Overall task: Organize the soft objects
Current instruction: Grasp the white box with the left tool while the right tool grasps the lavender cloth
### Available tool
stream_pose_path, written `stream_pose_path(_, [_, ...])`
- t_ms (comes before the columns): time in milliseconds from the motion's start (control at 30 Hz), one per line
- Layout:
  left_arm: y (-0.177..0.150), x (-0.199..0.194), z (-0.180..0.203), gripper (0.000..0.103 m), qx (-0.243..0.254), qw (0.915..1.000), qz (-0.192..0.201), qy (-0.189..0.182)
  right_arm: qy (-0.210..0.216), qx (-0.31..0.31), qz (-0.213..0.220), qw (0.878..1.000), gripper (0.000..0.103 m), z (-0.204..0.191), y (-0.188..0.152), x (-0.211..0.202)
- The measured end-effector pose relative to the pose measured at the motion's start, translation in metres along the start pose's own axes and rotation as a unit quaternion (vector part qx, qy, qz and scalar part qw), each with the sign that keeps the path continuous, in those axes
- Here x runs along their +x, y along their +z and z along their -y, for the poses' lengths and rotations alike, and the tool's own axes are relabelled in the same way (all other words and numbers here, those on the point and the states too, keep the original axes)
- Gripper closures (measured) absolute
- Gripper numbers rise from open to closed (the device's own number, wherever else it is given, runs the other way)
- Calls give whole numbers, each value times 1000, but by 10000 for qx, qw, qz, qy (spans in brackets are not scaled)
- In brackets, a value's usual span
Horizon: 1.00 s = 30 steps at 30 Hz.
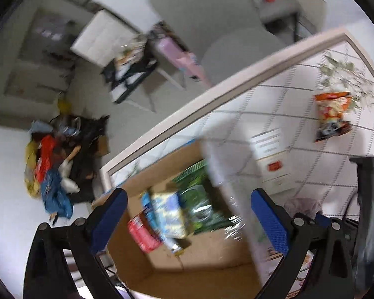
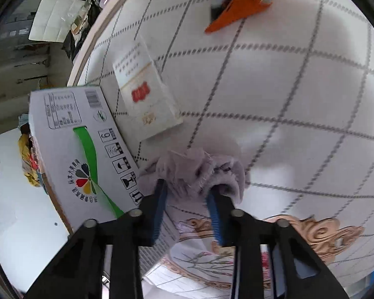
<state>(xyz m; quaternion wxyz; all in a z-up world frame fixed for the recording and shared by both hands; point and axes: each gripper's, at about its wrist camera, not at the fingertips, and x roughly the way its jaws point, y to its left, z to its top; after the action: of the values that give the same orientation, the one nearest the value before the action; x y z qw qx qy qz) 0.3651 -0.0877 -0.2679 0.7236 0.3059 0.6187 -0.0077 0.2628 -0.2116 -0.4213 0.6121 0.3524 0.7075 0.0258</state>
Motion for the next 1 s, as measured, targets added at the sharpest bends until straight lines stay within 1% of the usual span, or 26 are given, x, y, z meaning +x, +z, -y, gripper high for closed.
stream_pose_path(33, [9, 5, 4, 2, 42, 9998, -100, -156, -76, -34, 77, 9999, 83, 5, 1, -8])
stream_pose_path(133, [38, 28, 32, 2, 290, 9965, -518, -590, -316, -91, 265, 9991, 83, 24, 7, -33])
stream_pose_path(200, [52, 51, 53, 2, 495, 9928, -826, -711, -448, -47, 362, 9983, 83, 40, 13, -49])
stream_pose_path(267, [62, 77, 67, 2, 586, 9891, -1168, -683, -556, 26, 471, 9973, 83, 58, 17, -66])
stream_pose_path(333, [67, 99, 80, 2, 638, 9850, -1436, -713, -661, 94, 536, 9963, 83, 77, 20, -79])
stream_pose_path(367, [69, 109, 84, 2, 684, 9837, -1531, -648, -711, 115, 560, 9958, 83, 85, 21, -85])
stream_pose_path(433, [72, 125, 93, 2, 709, 9812, -1684, -625, -806, 147, 510, 9953, 83, 106, 28, -96])
stream_pose_path(500, [73, 139, 100, 2, 696, 9794, -1799, -592, -826, 213, 504, 9951, 83, 119, 29, -99])
stream_pose_path(567, [73, 148, 103, 0, 649, 9786, -1857, -598, -746, 349, 502, 9953, 83, 134, 33, -101])
stream_pose_path(633, [72, 150, 101, 1, 485, 9791, -1868, -648, -576, 474, 514, 9959, 81, 148, 32, -105])
stream_pose_path(667, [71, 151, 100, 1, 436, 9783, -1882, -747, -485, 516, 535, 9961, 78, 149, 31, -107])
stream_pose_path(700, [70, 151, 100, 2, 419, 9776, -1900, -807, -370, 570, 559, 9961, 68, 146, 29, -107])
stream_pose_path(733, [68, 152, 98, 2, 373, 9768, -1926, -857, -165, 656, 563, 9961, 55, 144, 27, -108])
stream_pose_path(767, [66, 153, 97, 2, 325, 9759, -1959, -903, -21, 710, 526, 9961, 45, 142, 24, -108])
stream_pose_path(800, [61, 155, 95, 4, 211, 9740, -2014, -1012, 150, 757, 498, 9958, 26, 140, 21, -108])
stream_pose_path(833, [59, 155, 92, 11, 129, 9736, -1999, -1097, 427, 838, 456, 9945, 16, 133, 17, -103])
stream_pose_path(867, [54, 154, 90, 22, 2, 9714, -1996, -1284, 537, 918, 408, 9935, 15, 131, 15, -100])
stream_pose_path(900, [51, 154, 87, 28, -76, 9691, -2020, -1414, 598, 992, 339, 9927, 15, 127, 14, -94])
stream_pose_path(933, [47, 153, 87, 42, -140, 9674, -2032, -1505, 661, 1071, 255, 9917, 15, 122, 13, -86])
stream_pose_path(967, [43, 150, 88, 47, -125, 9677, -1995, -1536, 692, 1175, 151, 9905, 15, 118, 13, -76])
stream_pose_path(1000, [38, 148, 91, 47, -54, 9699, -1944, -1463, 720, 1276, 93, 9892, 15, 115, 14, -68])
